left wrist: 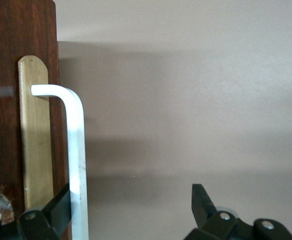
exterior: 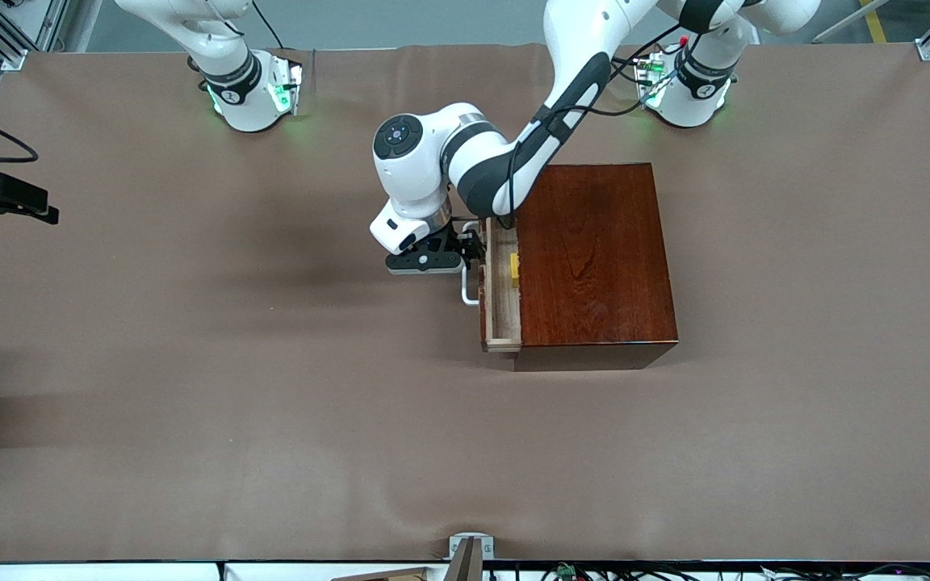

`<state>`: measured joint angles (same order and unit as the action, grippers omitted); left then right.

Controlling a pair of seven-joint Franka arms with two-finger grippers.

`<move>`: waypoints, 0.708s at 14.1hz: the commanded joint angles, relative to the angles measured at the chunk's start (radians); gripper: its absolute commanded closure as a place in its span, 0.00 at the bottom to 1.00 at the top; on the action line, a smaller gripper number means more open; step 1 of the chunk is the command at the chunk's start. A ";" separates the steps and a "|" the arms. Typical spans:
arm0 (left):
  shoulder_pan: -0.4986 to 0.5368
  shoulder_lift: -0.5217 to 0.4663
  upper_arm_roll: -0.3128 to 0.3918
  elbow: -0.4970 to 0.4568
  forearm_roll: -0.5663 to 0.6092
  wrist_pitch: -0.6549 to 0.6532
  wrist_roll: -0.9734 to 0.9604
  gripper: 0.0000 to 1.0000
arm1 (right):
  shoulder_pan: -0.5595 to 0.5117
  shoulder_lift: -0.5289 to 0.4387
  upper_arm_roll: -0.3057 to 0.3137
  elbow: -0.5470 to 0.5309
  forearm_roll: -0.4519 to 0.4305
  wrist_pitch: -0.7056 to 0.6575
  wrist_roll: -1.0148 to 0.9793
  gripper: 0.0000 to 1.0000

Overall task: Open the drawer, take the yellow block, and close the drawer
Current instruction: 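Pull the drawer open by its handle with the left gripper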

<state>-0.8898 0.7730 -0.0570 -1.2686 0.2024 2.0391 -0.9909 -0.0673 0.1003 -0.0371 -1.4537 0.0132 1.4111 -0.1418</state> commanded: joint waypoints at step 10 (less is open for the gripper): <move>-0.018 0.031 -0.021 0.025 -0.107 0.194 -0.022 0.00 | -0.088 0.096 0.011 0.004 0.076 0.000 0.089 0.00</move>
<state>-0.8958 0.7841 -0.0603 -1.2688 0.1298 2.1709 -0.9916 -0.1246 0.1833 -0.0388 -1.4573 0.0504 1.4130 -0.0852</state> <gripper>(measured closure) 0.000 0.000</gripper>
